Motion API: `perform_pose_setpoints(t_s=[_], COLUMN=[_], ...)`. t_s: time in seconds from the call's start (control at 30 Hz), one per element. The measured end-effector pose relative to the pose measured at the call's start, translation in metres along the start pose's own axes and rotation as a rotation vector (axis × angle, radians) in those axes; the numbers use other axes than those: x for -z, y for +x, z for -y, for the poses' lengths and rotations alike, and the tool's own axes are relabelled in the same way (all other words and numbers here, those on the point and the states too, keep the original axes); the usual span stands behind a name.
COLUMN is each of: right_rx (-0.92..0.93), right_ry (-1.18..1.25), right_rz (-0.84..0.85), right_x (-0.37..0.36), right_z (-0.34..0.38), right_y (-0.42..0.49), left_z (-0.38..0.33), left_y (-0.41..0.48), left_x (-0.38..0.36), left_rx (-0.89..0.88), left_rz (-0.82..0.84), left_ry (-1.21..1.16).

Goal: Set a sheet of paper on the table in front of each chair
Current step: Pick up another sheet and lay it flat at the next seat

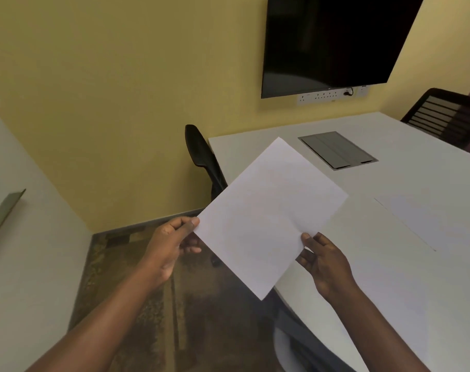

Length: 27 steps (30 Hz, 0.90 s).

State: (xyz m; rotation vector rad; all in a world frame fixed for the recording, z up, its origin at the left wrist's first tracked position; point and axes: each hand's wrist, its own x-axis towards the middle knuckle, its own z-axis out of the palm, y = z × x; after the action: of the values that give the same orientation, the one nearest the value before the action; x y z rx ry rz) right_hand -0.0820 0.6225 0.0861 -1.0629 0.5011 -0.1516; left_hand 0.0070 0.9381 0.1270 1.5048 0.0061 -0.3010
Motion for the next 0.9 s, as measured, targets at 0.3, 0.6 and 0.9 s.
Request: perform_pose_setpoints(t_s=[0.3,0.6,0.9], right_rx=[0.011,0.004,-0.069], right_ry=[0.044,0.041,-0.101], right_rz=[-0.125,-0.213,-0.308], right_x=[-0.095,-0.135,-0.137], right_z=[-0.019,-0.022,-0.008], right_y=[0.04,0.137,0.269], left_z=[-0.018,-0.032,-0.032], left_y=[0.099,0.224,0.385], left_x=[0.059,0.059,0.019], left_rx=[0.054,0.007,0.043], left_rz=[0.089,0.138,0.151], left_ry=[0.106,0.203,0.358])
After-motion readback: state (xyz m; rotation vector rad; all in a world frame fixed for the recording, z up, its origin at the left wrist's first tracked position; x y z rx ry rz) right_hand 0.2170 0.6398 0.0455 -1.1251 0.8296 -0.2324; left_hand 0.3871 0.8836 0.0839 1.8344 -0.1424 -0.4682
